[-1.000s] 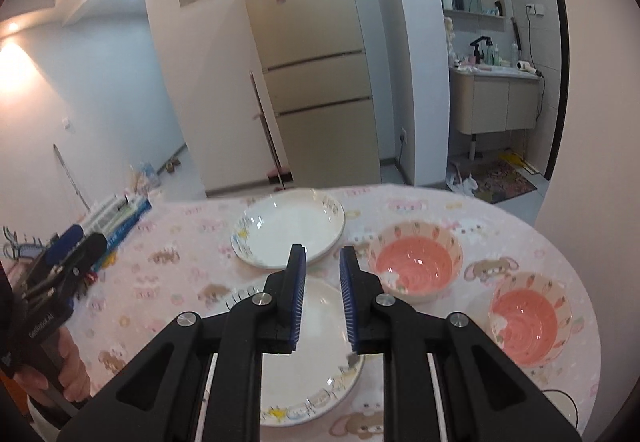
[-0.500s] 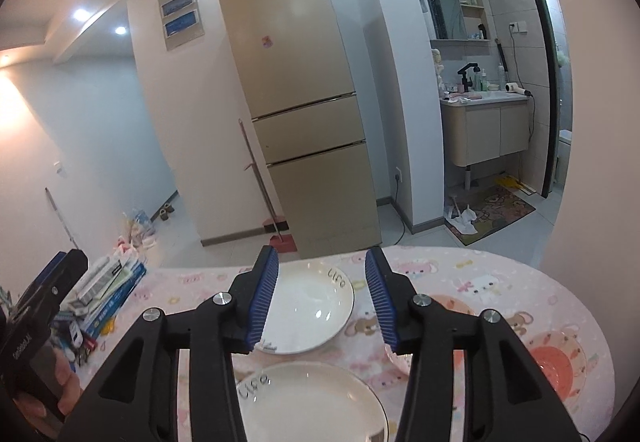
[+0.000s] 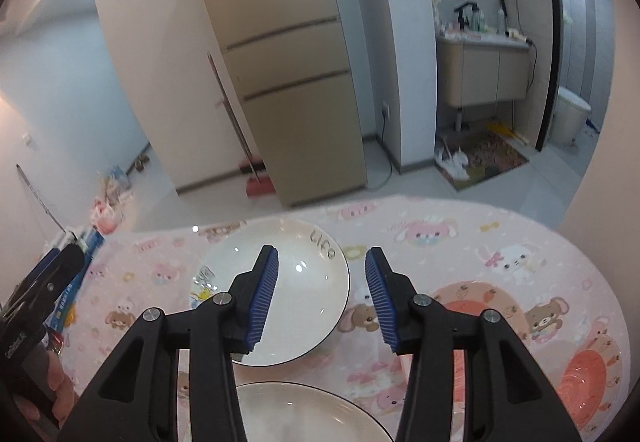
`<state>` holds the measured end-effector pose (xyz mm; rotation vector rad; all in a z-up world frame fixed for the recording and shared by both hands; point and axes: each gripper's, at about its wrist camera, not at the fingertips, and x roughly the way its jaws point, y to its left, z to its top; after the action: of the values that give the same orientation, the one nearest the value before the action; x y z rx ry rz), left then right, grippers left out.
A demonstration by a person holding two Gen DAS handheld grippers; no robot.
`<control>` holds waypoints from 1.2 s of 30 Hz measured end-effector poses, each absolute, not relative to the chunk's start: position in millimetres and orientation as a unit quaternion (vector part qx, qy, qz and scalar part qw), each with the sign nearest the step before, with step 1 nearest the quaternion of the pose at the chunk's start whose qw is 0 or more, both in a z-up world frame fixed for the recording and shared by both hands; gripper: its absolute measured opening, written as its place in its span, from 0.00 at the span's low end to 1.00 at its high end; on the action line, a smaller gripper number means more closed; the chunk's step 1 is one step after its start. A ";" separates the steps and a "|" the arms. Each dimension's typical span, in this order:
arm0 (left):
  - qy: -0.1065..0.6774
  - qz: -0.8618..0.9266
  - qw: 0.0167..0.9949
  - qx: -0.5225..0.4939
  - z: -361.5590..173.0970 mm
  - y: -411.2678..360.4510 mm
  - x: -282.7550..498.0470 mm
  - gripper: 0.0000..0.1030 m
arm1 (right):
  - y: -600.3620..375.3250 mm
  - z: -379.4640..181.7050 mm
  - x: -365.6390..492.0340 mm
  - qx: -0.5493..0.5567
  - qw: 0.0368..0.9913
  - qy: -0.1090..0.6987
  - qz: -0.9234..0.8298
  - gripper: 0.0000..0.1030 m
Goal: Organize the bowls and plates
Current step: 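Move the left tool to the next white 'Life' plate, then close the left gripper on the rim of the white plate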
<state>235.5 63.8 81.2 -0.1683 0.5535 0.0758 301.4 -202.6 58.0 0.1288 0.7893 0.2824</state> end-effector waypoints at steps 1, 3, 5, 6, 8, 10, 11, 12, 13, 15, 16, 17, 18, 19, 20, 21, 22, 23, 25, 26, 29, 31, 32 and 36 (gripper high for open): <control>0.282 0.040 0.955 -0.082 75.6 65.0 241.8 1.00 | -201.6 52.1 312.8 0.067 0.904 0.399 0.136 0.43; 0.307 0.052 0.946 -0.087 59.1 71.3 259.5 0.96 | -201.1 39.3 330.5 0.078 0.891 0.428 0.129 0.43; 0.339 0.051 0.934 -0.101 36.2 77.3 274.5 0.91 | -197.1 25.6 341.4 0.072 0.886 0.444 0.117 0.43; 0.352 0.054 0.929 -0.104 27.0 79.5 279.6 0.87 | -194.3 17.5 347.7 0.064 0.882 0.452 0.112 0.42; 0.368 0.069 0.922 -0.100 10.1 80.5 285.9 0.83 | -190.5 2.9 358.1 0.057 0.872 0.472 0.115 0.39; 0.384 0.066 0.918 -0.079 -1.9 78.5 293.0 0.81 | -190.9 -8.5 366.7 0.069 0.862 0.486 0.125 0.36; 0.386 0.062 0.917 -0.083 -5.5 79.9 294.8 0.80 | -190.9 -13.3 371.0 0.077 0.858 0.493 0.126 0.35; 0.389 0.060 0.914 -0.096 -9.7 83.8 295.8 0.79 | -190.7 -18.3 373.8 0.076 0.850 0.504 0.131 0.33; 0.394 0.057 0.910 -0.114 -16.3 89.3 298.5 0.78 | -190.0 -20.5 375.4 0.084 0.845 0.508 0.147 0.32; 0.402 0.044 0.904 -0.137 -27.2 98.6 303.9 0.67 | -194.7 -28.1 379.8 0.117 0.825 0.525 0.175 0.30; 0.405 0.039 0.902 -0.145 -31.3 101.4 304.9 0.65 | -196.6 -31.2 380.7 0.117 0.824 0.529 0.163 0.29; 0.409 0.030 0.898 -0.158 -38.1 105.6 306.6 0.61 | -196.5 -30.6 380.1 0.104 0.831 0.524 0.154 0.29; 0.410 0.021 0.896 -0.169 -42.5 109.9 306.8 0.58 | -194.5 -29.4 378.8 0.089 0.836 0.520 0.151 0.29; 0.411 0.014 0.894 -0.180 -45.7 112.3 307.7 0.58 | -193.6 -29.5 378.0 0.086 0.835 0.522 0.155 0.29; 0.410 0.011 0.893 -0.186 -48.2 114.3 308.1 0.58 | -194.6 -30.3 378.3 0.091 0.832 0.524 0.158 0.29; 0.408 0.010 0.893 -0.187 -49.0 113.9 307.4 0.58 | -195.4 -31.7 378.8 0.092 0.831 0.526 0.156 0.28; 0.408 0.009 0.894 -0.184 -51.0 113.8 308.1 0.58 | -195.1 -33.9 379.3 0.085 0.832 0.528 0.150 0.28; 0.409 0.008 0.895 -0.180 -52.2 112.6 308.7 0.58 | -195.2 -36.5 380.5 0.080 0.832 0.530 0.143 0.29; 0.411 0.004 0.895 -0.176 -53.6 109.9 310.6 0.58 | -197.8 -43.1 385.7 0.080 0.829 0.536 0.140 0.29; 0.413 0.002 0.894 -0.173 -55.4 108.1 311.2 0.58 | -198.8 -44.1 386.1 0.080 0.827 0.538 0.144 0.27; 0.420 -0.001 0.892 -0.169 -58.7 103.8 313.6 0.53 | -197.1 -45.0 388.3 0.076 0.824 0.540 0.151 0.27; 0.425 -0.001 0.889 -0.168 -61.7 102.3 315.3 0.51 | -193.8 -46.9 389.0 0.077 0.821 0.543 0.160 0.27; 0.426 0.001 0.889 -0.168 -63.1 102.1 315.5 0.50 | -192.0 -48.4 389.0 0.075 0.820 0.544 0.164 0.26; 0.426 -0.018 0.889 -0.169 -67.5 98.8 317.2 0.46 | -184.4 -54.1 388.6 0.053 0.821 0.543 0.168 0.23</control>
<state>317.2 98.8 -67.5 -0.3504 0.8851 -0.0366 388.6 -184.4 -54.1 0.1137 1.1560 0.3568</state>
